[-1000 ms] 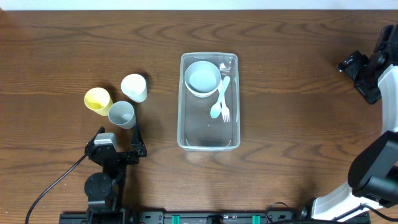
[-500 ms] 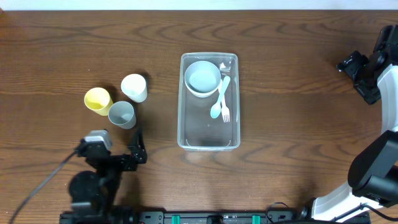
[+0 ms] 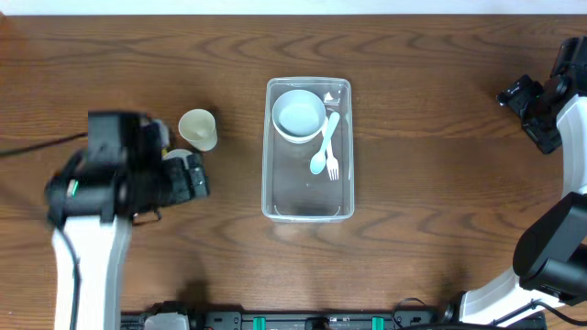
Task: Pack container
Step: 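Reach the left gripper to the grey cup and grasp its rim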
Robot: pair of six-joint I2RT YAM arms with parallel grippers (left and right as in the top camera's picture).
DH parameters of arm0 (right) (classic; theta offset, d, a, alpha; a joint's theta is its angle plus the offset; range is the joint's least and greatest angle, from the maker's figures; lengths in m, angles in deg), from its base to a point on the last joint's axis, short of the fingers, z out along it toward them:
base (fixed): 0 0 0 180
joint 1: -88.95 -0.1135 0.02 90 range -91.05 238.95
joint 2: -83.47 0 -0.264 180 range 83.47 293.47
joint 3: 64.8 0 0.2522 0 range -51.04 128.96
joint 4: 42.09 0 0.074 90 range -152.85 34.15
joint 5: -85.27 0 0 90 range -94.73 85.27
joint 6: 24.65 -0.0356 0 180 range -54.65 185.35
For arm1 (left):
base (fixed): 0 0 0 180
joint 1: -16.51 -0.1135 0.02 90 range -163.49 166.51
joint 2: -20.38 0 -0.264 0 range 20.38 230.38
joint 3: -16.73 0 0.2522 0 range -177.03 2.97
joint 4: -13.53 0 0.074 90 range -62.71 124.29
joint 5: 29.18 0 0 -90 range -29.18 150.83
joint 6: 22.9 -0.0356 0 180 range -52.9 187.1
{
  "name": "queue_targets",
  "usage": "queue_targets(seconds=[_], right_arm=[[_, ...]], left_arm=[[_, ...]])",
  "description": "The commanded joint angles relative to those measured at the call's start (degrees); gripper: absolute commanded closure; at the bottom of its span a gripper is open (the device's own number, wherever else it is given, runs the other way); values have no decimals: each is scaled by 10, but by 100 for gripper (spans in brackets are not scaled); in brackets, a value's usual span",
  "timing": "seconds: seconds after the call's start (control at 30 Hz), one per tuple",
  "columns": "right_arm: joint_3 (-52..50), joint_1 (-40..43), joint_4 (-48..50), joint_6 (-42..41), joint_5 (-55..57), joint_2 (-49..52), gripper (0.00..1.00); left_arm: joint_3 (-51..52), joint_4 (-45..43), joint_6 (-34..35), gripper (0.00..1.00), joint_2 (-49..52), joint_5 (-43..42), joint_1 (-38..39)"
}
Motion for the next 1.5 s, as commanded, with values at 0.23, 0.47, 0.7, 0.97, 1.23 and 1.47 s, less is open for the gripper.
queue_targets(seconds=[0.23,0.47,0.7,0.97,1.23,1.47], right_arm=[[5,3,0,-5,8,2,1],[5,3,0,-5,8,2,1],[5,3,0,-6,8,2,1],[5,3,0,-5,8,2,1],[5,3,0,-5,8,2,1],[5,3,0,-5,8,2,1]], left_arm=[[-6,-40,-92,2,202,-22,-2],[-5,-96,-138,2,223,-23,8],[-3,-138,-151,2,224,-18,13],[0,-138,-143,15,262,-14,14],[0,-141,-144,16,326,-14,13],[0,-143,-141,55,357,-13,13]])
